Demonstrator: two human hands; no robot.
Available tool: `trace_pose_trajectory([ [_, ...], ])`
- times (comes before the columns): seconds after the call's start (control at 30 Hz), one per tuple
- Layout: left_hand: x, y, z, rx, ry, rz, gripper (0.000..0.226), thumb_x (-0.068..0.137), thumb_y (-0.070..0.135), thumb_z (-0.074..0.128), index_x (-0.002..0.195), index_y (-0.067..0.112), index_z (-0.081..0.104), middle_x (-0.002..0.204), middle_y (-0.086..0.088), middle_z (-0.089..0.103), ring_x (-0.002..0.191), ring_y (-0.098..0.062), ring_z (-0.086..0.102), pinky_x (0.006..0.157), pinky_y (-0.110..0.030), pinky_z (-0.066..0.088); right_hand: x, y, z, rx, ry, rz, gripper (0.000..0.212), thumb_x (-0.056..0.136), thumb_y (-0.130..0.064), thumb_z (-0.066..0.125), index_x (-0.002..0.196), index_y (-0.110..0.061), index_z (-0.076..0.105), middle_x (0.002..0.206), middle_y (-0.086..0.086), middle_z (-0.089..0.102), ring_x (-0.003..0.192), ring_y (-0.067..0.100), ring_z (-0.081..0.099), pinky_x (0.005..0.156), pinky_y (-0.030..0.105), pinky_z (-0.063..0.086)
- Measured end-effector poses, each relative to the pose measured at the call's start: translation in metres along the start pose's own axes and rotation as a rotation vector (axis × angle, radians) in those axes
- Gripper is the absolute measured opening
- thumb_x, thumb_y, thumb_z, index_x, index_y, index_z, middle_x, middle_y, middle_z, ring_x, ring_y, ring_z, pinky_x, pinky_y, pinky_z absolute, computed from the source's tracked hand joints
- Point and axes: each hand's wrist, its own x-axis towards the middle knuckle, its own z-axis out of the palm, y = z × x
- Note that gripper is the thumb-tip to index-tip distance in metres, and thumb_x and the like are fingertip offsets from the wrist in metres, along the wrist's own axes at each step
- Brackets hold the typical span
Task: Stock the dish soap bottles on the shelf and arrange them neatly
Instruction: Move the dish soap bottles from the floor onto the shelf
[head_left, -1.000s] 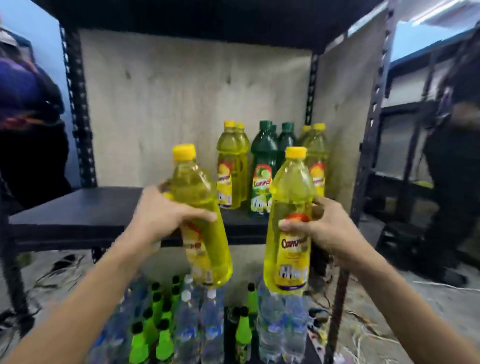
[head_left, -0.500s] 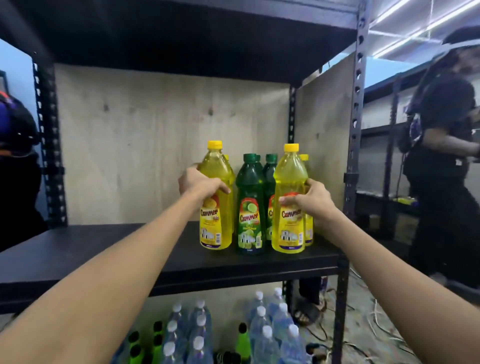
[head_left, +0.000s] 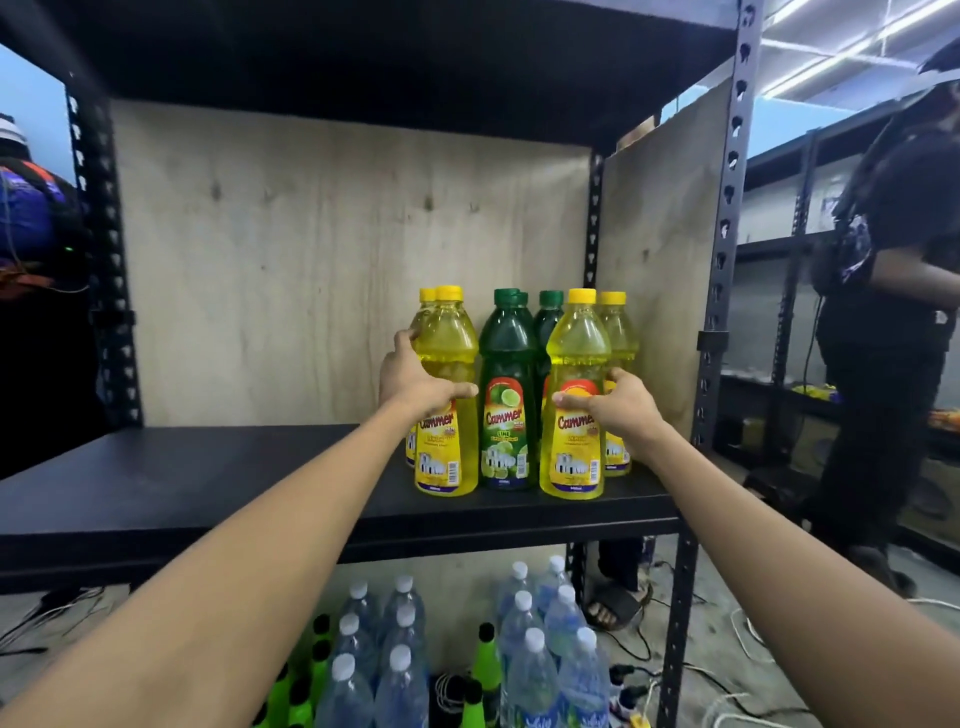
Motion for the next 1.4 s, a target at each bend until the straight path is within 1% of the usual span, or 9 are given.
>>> trace_pose_trajectory([
  [0.1, -0.022, -0.014, -0.013, -0.01, -0.035, 0.017, 0.109, 0.058, 0.024, 0.094, 0.146, 0.027, 0.03, 0.143, -0.007, 0.044, 0.13, -0.026, 0.048, 0.104, -0.041, 0.046, -0.035, 0.003, 0.007, -0.174, 0.198, -0.054, 0.101, 0.059, -0.049, 0.091, 0.142, -0.022, 0.041, 0.135, 0.014, 0.051, 0.118, 0.031, 0.057, 0.1, 0.05, 0.051],
  [0.23, -0.093, -0.067, -0.056, -0.109, 0.122, 0.113, 0.07, 0.069, 0.023, 0.086, 0.13, 0.032, 0.051, 0.115, 0.002, 0.059, 0.095, -0.011, 0.06, 0.086, -0.024, 0.048, -0.133, 0.024, 0.046, -0.255, 0.414, -0.227, 0.051, 0.074, -0.038, 0.078, 0.117, -0.029, 0.053, 0.108, 0.002, 0.061, 0.103, 0.022, 0.058, 0.092, 0.047, 0.047],
  [0.4, -0.221, -0.237, -0.104, -0.209, 0.301, -0.204, 0.039, 0.077, 0.005, 0.074, 0.107, 0.025, 0.059, 0.086, 0.005, 0.055, 0.066, 0.003, 0.053, 0.065, -0.01, 0.045, -0.265, 0.118, 0.174, -0.217, -0.2, 0.069, 0.024, 0.072, -0.027, 0.081, 0.087, -0.029, 0.063, 0.068, -0.008, 0.061, 0.073, 0.016, 0.063, 0.068, 0.03, 0.047],
  [0.6, -0.34, -0.52, -0.132, -0.136, 0.243, -1.018, 0.025, 0.061, 0.025, 0.072, 0.086, 0.022, 0.071, 0.089, -0.01, 0.074, 0.086, -0.032, 0.07, 0.072, -0.03, 0.056, -0.373, 0.207, 0.333, -0.228, -0.771, 0.498, 0.023, 0.076, -0.016, 0.083, 0.079, -0.018, 0.061, 0.068, 0.001, 0.059, 0.041, 0.005, 0.046, 0.037, 0.015, 0.03],
  [0.77, -0.391, -0.591, -0.128, -0.085, 0.115, -1.255, 0.022, 0.054, 0.025, 0.069, 0.07, 0.01, 0.069, 0.064, -0.014, 0.064, 0.081, -0.036, 0.071, 0.068, -0.039, 0.055, -0.411, 0.265, 0.431, -0.375, -0.907, 0.723, 0.034, 0.075, -0.024, 0.082, 0.084, -0.02, 0.05, 0.067, 0.003, 0.051, 0.044, 0.015, 0.038, 0.042, 0.021, 0.025],
  [0.97, -0.405, -0.682, -0.103, -0.036, 0.015, -1.36, 0.085, 0.059, 0.042, 0.087, 0.131, 0.009, 0.055, 0.128, -0.018, 0.063, 0.118, -0.033, 0.061, 0.1, -0.045, 0.05, -0.43, 0.343, 0.528, -0.414, -0.936, 0.762, 0.072, 0.072, -0.033, 0.085, 0.131, -0.016, 0.048, 0.121, 0.008, 0.065, 0.099, 0.024, 0.067, 0.068, 0.028, 0.052],
  [1.03, -0.401, -0.696, -0.095, 0.009, -0.038, -1.308, 0.079, 0.071, 0.036, 0.086, 0.135, 0.006, 0.051, 0.13, -0.017, 0.061, 0.12, -0.033, 0.059, 0.099, -0.042, 0.05, -0.431, 0.364, 0.552, -0.406, -0.911, 0.785, 0.077, 0.07, -0.029, 0.086, 0.134, -0.016, 0.046, 0.121, 0.007, 0.065, 0.1, 0.026, 0.071, 0.084, 0.038, 0.059],
  [1.17, -0.402, -0.721, -0.079, 0.07, -0.072, -1.23, 0.094, 0.067, 0.041, 0.087, 0.142, 0.006, 0.043, 0.134, -0.019, 0.057, 0.123, -0.036, 0.055, 0.1, -0.046, 0.049, -0.43, 0.38, 0.581, -0.458, -0.893, 0.772, 0.067, 0.064, -0.033, 0.089, 0.119, -0.018, 0.052, 0.116, 0.006, 0.068, 0.1, 0.026, 0.071, 0.077, 0.042, 0.062],
  [1.4, -0.386, -0.709, -0.08, 0.185, -0.135, -1.337, 0.053, 0.06, 0.042, 0.091, 0.094, 0.008, 0.07, 0.104, -0.012, 0.072, 0.098, -0.027, 0.068, 0.074, -0.031, 0.053, -0.432, 0.392, 0.587, -0.49, -0.857, 0.786, 0.053, 0.061, -0.038, 0.09, 0.107, -0.019, 0.07, 0.108, 0.003, 0.074, 0.096, 0.023, 0.073, 0.083, 0.033, 0.06],
])
